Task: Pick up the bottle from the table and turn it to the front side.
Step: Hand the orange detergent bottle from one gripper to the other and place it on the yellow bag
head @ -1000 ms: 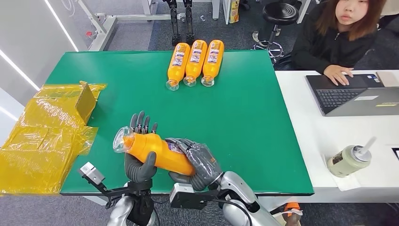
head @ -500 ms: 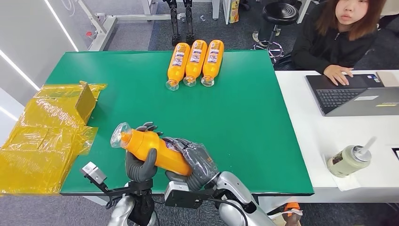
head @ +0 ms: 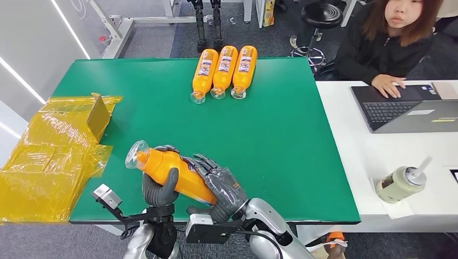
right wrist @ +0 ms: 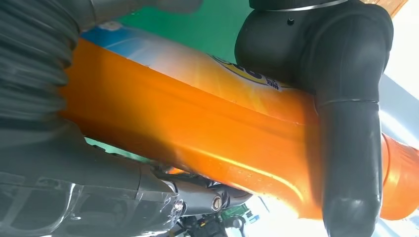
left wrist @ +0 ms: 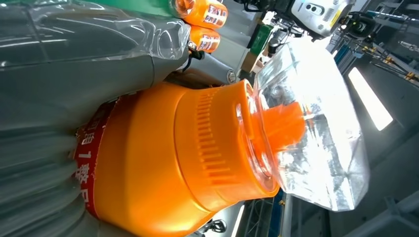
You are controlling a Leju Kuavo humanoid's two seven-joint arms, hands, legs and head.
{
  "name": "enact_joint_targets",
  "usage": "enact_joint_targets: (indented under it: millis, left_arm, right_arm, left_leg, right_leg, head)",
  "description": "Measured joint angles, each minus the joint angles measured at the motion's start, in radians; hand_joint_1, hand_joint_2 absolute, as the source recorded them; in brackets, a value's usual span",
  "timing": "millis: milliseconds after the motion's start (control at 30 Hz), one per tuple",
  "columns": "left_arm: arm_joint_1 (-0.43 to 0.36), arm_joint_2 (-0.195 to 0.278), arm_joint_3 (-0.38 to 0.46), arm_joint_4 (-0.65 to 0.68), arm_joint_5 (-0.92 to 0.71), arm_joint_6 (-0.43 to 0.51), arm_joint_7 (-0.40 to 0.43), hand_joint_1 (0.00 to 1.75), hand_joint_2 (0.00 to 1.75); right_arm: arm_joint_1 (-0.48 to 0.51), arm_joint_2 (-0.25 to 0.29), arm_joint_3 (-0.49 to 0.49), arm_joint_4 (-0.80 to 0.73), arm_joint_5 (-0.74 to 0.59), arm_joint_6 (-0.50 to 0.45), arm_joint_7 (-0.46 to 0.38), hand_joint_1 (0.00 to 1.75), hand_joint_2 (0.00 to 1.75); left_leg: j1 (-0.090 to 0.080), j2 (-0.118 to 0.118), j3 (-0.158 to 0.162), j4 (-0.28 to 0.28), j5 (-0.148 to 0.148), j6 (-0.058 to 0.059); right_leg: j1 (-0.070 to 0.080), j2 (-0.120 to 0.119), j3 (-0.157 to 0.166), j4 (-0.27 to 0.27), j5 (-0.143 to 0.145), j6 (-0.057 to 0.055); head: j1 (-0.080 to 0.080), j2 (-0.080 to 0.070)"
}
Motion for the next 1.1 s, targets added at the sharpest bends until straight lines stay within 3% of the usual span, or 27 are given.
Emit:
enact_joint_targets:
  millis: [267,500,633,933,1100]
  left_arm:
    - [-0.005,0.000,0.000,0.000,0.002,-0.006,0.000,1.75,1.75]
    - [-0.012,0.000,0.002,0.008,-0.004,0.008,0.014,1.75,1.75]
    - [-0.015,0.001,0.003,0.008,-0.049,0.061,-0.008,1.75,1.75]
    - [-0.016,0.003,0.014,0.007,-0.084,0.088,-0.018,1.75,1.75]
    - [-0.015,0.017,0.032,-0.012,-0.194,0.172,-0.046,1.75,1.75]
  right_arm:
    - [0.032,0.008,-0.024,-0.041,-0.020,-0.066,-0.025,0.00,1.75]
    - [0.088,0.045,-0.081,-0.212,-0.090,-0.306,-0.144,0.00,1.75]
    - [0.116,0.046,-0.105,-0.237,-0.177,-0.441,-0.218,0.00,1.75]
    - [0.135,0.046,-0.116,-0.236,-0.224,-0.477,-0.249,0.00,1.75]
    - [0.145,0.046,-0.117,-0.228,-0.252,-0.494,-0.266,0.00,1.75]
  left_leg:
    - [0.000,-0.001,0.000,0.000,0.000,0.000]
    - [0.000,0.001,-0.001,0.000,0.000,0.000]
    - [0.000,0.002,-0.001,0.000,0.000,0.000]
    - [0.000,0.002,-0.001,0.000,0.000,0.000]
    - [0.000,0.001,-0.001,0.000,0.000,0.000]
  right_leg:
    - [0.000,0.000,0.000,0.000,0.000,0.000]
    - [0.000,0.001,-0.002,0.000,0.000,0.000]
    - [0.000,0.002,-0.002,0.000,0.000,0.000]
    - [0.000,0.002,-0.002,0.000,0.000,0.000]
    - [0.000,0.002,-0.002,0.000,0.000,-0.001]
  head:
    - [0.000,0.000]
    - [0.000,0.000]
    - [0.000,0.000]
    - [0.000,0.000]
    - [0.000,0.000]
